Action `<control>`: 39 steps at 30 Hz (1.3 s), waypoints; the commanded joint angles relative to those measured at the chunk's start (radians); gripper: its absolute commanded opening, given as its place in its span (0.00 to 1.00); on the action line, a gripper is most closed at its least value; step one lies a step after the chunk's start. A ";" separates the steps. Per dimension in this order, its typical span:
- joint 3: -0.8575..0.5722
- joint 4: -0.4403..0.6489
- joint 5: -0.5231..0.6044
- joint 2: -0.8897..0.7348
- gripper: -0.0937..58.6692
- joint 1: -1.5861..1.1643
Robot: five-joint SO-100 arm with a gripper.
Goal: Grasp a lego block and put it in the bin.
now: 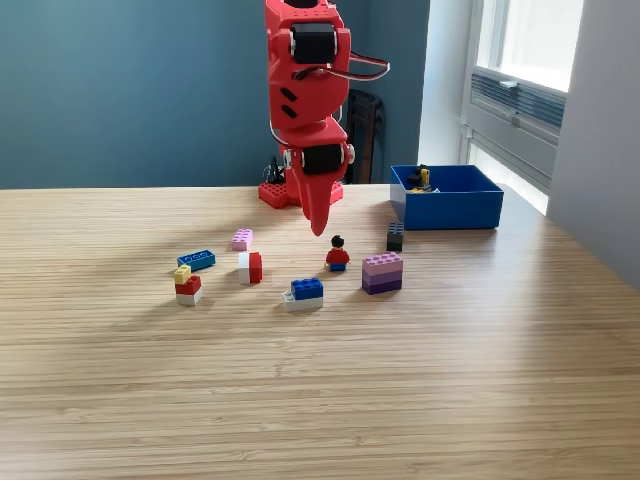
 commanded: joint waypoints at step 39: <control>0.472 -0.453 -0.106 0.256 0.34 -0.114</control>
